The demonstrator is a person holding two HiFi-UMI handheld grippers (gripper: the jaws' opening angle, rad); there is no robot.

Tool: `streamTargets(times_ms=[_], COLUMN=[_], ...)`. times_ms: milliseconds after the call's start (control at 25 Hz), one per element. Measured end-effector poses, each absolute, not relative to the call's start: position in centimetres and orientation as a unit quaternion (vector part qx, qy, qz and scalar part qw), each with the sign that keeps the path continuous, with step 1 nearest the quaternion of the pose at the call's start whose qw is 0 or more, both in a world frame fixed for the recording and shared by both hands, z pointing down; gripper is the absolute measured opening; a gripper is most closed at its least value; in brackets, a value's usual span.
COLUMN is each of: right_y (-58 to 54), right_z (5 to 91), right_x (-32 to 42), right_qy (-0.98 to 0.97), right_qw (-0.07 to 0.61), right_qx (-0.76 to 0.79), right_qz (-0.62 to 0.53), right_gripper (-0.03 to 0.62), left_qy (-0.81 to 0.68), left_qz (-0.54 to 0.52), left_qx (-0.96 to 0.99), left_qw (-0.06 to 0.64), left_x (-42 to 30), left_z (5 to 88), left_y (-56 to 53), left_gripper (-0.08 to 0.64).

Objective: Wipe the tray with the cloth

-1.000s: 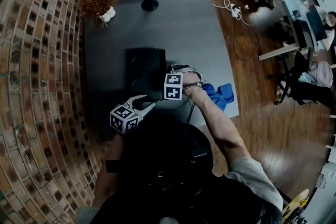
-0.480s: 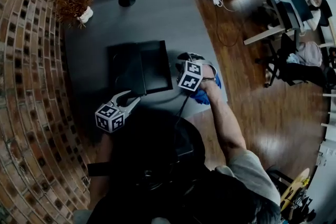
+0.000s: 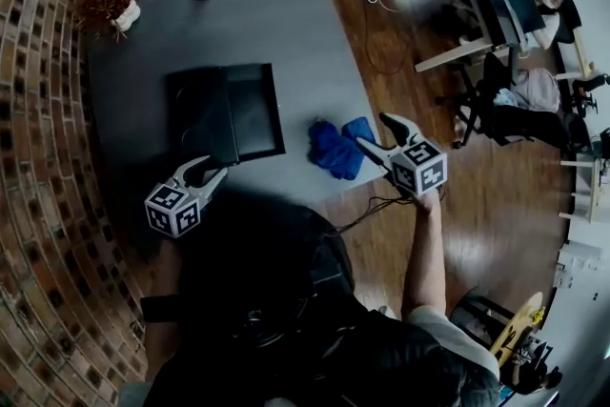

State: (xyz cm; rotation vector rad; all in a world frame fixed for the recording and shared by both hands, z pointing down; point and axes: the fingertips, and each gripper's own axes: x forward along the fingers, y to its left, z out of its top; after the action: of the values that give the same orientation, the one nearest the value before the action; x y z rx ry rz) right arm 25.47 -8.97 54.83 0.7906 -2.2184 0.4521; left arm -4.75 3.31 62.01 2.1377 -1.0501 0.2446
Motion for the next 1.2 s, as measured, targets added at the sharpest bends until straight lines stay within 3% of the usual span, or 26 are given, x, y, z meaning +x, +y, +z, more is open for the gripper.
streamTargets(times_ms=[40, 160, 280, 360, 400, 440, 520, 640, 720, 760, 800, 880, 960, 1080, 1200], right_y=[-7.4, -3.6, -3.9, -2.4, -1.6, -1.3, -2.9, -9.1, -13.3, -14.4, -14.4, -11.8, -8.7, -8.7, -13.6], right_z=[57.3, 65.3, 71.6, 73.3, 73.1, 71.8, 66.0, 56.6, 55.5, 57.2, 59.9, 66.3, 70.8, 71.8, 71.0], right_x=[25.8, 25.1, 24.0, 23.9, 23.9, 23.0, 17.6, 7.2, 2.6, 1.1, 0.3, 0.4, 0.9, -0.9, -3.2], right_qy=[-0.844, -0.806, -0.779, -0.757, -0.746, -0.746, -0.8, -0.891, -0.898, -0.895, -0.889, -0.836, -0.73, -0.678, -0.723], right_qw=[0.409, 0.503, 0.535, 0.567, 0.585, 0.59, 0.519, 0.305, 0.236, 0.259, 0.326, 0.532, 0.662, 0.662, 0.625], right_qx=[0.3, 0.262, 0.264, 0.233, 0.214, 0.2, 0.188, 0.212, 0.242, 0.243, 0.225, 0.13, 0.01, -0.072, 0.012], right_qz=[0.175, 0.168, 0.191, 0.226, 0.234, 0.235, 0.234, 0.263, 0.283, 0.271, 0.228, 0.043, -0.167, -0.312, -0.295], right_gripper=[0.467, 0.482, 0.48, 0.368, 0.251, 0.225, 0.218, 0.218, 0.219, 0.219, 0.219, 0.219, 0.219, 0.218, 0.218], left_qy=[-0.409, -0.41, -0.412, -0.41, -0.407, -0.405, -0.405, -0.412, -0.414, -0.414, -0.413, -0.41, -0.407, -0.41, -0.412], left_qz=[0.095, 0.094, 0.094, 0.092, 0.09, 0.088, 0.085, 0.072, 0.067, 0.066, 0.065, 0.064, 0.062, 0.057, 0.05], left_qx=[0.831, 0.831, 0.831, 0.832, 0.833, 0.833, 0.833, 0.83, 0.829, 0.829, 0.83, 0.832, 0.834, 0.832, 0.832], left_qw=[0.365, 0.365, 0.361, 0.363, 0.364, 0.366, 0.368, 0.369, 0.37, 0.37, 0.369, 0.368, 0.368, 0.369, 0.369], left_x=[-4.7, -4.8, -4.6, -4.3, -4.1, -4.0, -4.2, -4.5, -4.7, -4.7, -4.7, -4.6, -4.5, -4.8, -5.0], left_z=[62.0, 61.9, 61.8, 61.8, 61.8, 61.8, 61.8, 61.7, 61.6, 61.6, 61.6, 61.7, 61.8, 61.9, 61.6], left_y=[3.3, 3.3, 3.2, 3.3, 3.4, 3.5, 3.4, 3.2, 3.1, 3.0, 3.1, 3.2, 3.4, 3.3, 3.1], left_gripper=[0.153, 0.155, 0.155, 0.155, 0.155, 0.153, 0.145, 0.141, 0.141, 0.141, 0.138, 0.127, 0.127, 0.119, 0.114])
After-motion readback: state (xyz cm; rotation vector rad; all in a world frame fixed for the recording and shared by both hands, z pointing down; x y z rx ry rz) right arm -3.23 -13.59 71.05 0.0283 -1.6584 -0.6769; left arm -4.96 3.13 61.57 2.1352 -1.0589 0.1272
